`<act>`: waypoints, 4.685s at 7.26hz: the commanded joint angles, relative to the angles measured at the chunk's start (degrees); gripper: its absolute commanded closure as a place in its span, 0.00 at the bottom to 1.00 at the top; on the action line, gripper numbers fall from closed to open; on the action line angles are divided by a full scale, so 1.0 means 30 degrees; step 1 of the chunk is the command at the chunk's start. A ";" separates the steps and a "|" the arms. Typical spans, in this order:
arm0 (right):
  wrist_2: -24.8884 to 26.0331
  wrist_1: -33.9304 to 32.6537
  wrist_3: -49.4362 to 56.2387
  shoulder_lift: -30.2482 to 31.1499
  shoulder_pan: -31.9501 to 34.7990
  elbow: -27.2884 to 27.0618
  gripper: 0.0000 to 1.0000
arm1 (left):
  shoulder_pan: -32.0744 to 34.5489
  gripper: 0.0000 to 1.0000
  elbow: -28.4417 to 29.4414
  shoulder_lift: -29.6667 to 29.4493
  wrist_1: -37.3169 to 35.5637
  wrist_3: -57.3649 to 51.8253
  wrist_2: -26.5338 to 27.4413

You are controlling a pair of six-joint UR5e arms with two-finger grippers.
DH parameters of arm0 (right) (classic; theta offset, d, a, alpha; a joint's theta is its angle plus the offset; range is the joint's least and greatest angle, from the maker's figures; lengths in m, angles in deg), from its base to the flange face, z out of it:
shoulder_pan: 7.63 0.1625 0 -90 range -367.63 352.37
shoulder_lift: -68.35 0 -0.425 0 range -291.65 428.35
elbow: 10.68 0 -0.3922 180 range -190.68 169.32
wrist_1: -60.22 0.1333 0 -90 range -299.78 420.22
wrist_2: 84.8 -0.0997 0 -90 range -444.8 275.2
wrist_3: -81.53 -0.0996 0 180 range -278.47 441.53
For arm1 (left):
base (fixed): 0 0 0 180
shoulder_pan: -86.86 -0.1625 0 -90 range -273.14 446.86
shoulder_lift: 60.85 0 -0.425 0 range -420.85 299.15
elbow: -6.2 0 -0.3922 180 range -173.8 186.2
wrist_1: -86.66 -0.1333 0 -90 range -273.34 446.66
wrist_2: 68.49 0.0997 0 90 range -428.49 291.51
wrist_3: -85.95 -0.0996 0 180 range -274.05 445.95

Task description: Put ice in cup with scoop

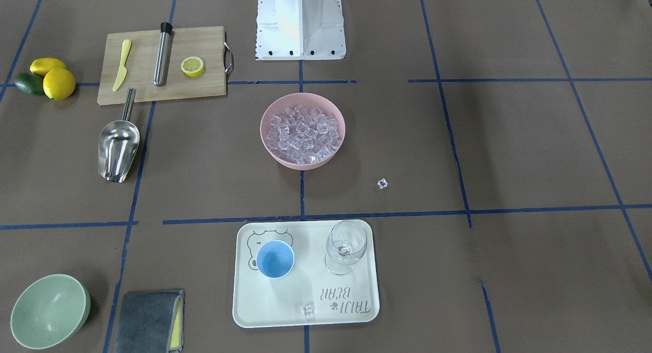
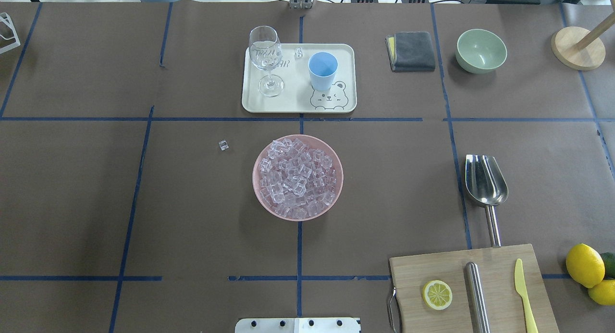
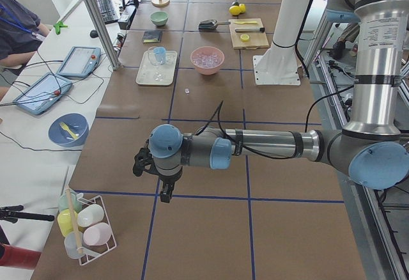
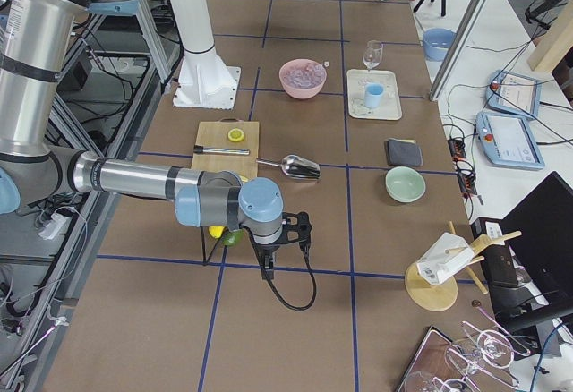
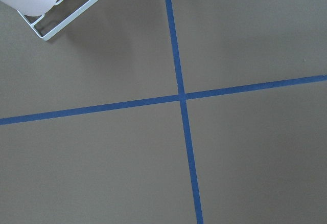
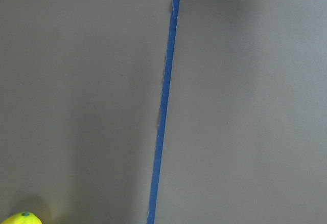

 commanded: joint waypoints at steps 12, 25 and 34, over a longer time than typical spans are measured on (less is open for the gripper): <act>0.0058 0.2051 0.0178 -0.1779 -0.0058 0.0258 0.00 | -0.1260 0.00 0.0116 -0.0265 0.4842 0.0205 0.0031; 0.1811 0.2548 -0.8106 -0.5447 -0.7552 -0.1229 0.00 | -1.1971 0.00 0.1992 -0.5212 1.6128 0.0204 0.0235; 0.3720 0.2519 -1.3736 -0.6709 -1.0459 -0.2461 0.00 | -1.8217 0.01 0.5477 -0.8144 2.5179 0.0262 0.4824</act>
